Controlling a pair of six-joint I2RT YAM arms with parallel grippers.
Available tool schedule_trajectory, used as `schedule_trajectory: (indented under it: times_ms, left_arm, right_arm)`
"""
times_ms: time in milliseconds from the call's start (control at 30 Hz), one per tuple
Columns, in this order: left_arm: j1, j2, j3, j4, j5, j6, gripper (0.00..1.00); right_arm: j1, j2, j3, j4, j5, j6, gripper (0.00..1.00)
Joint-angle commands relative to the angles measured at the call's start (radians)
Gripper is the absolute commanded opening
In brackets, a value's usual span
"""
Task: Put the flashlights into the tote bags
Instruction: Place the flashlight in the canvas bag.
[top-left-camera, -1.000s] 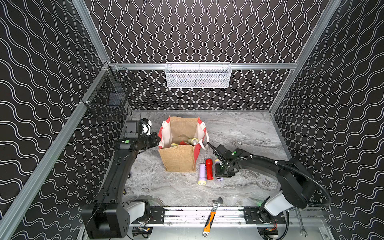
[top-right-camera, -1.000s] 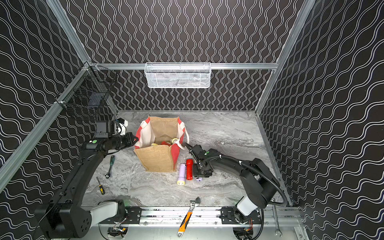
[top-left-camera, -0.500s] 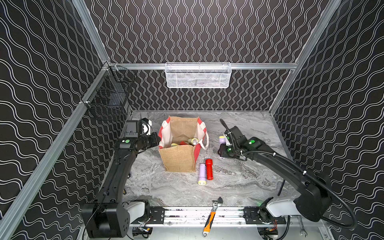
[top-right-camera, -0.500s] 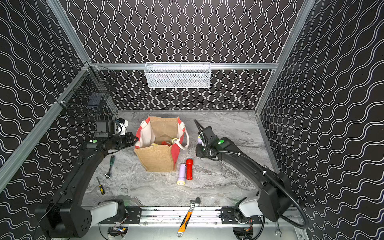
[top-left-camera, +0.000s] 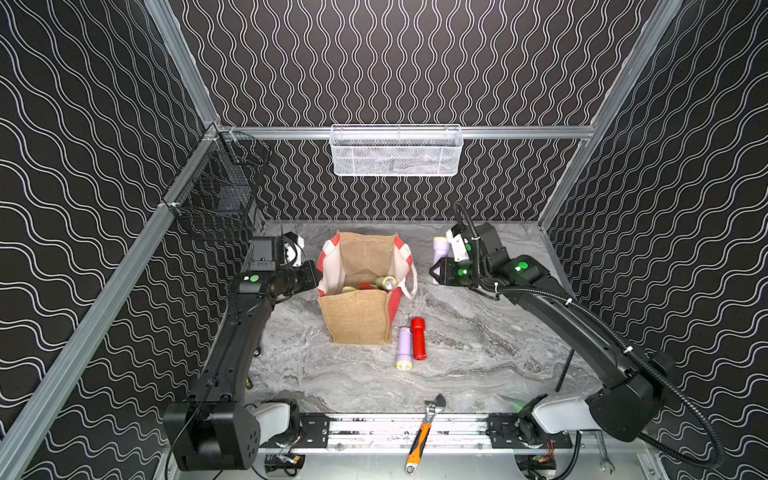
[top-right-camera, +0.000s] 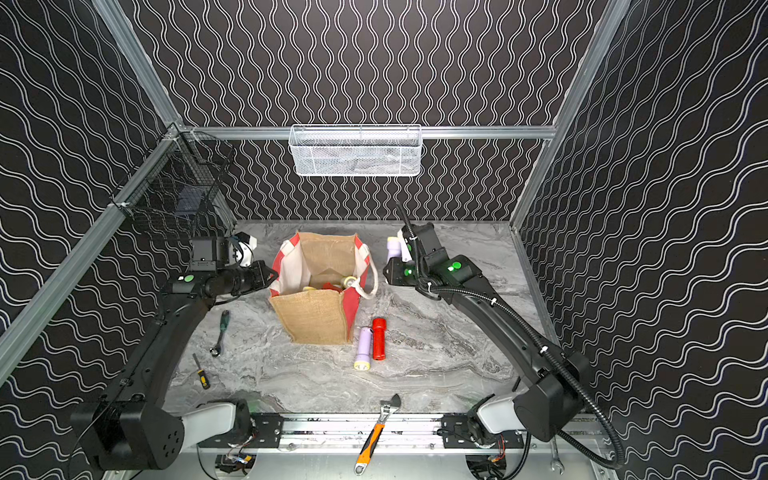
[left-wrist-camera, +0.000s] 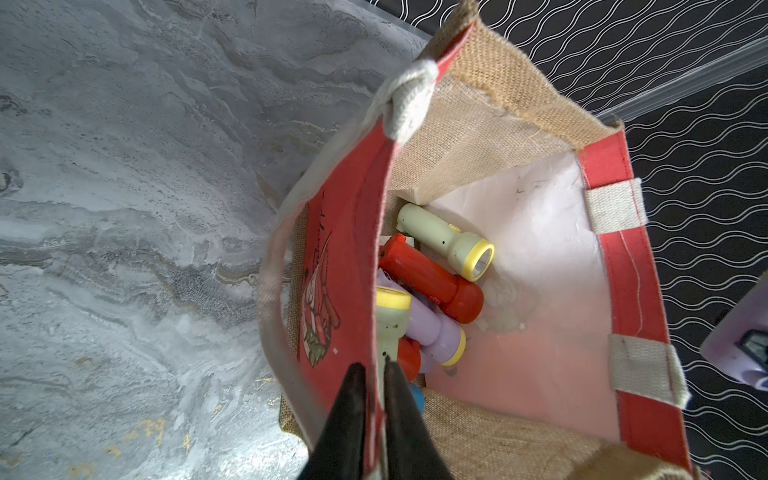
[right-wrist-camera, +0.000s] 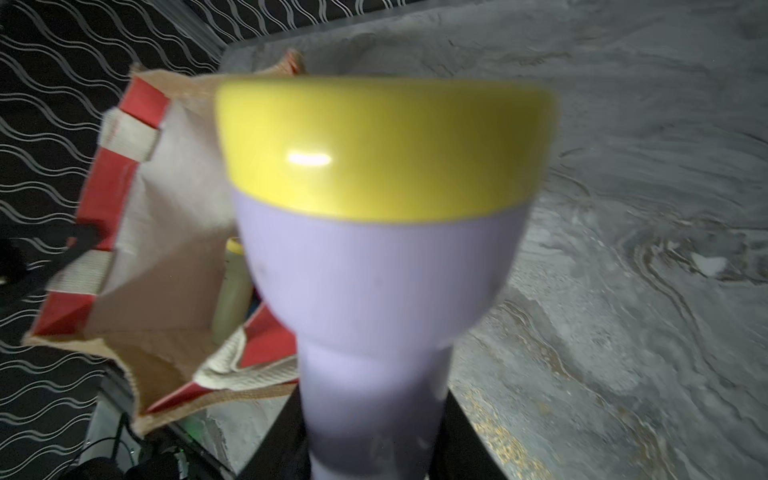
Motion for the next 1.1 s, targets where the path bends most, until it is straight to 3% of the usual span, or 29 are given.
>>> schedule_trajectory:
  times_ms: [0, 167, 400, 633, 833, 1067]
  left_arm:
    - [0.001, 0.006, 0.011, 0.012, 0.011, -0.001, 0.15]
    - [0.001, 0.025, 0.022, 0.006, 0.008, -0.008, 0.15]
    - [0.001, 0.017, 0.031, 0.015, -0.001, -0.030, 0.15]
    - [0.001, 0.030, 0.054, 0.007, 0.000, -0.024, 0.15]
    - [0.000, 0.046, 0.059, 0.002, 0.001, -0.017, 0.15]
    - [0.000, 0.060, 0.056, 0.016, 0.011, -0.013, 0.15]
  right_arm:
    - [0.000, 0.020, 0.045, 0.099, -0.094, -0.029, 0.36]
    - [0.000, 0.058, 0.080, 0.224, -0.212, -0.024, 0.36]
    - [-0.001, 0.169, 0.139, 0.388, -0.451, 0.085, 0.37]
    - [0.001, 0.281, 0.174, 0.414, -0.562, 0.152, 0.37]
    - [0.020, 0.333, 0.192, 0.406, -0.567, 0.168, 0.36]
    - [0.085, 0.404, 0.258, 0.280, -0.452, 0.147, 0.36]
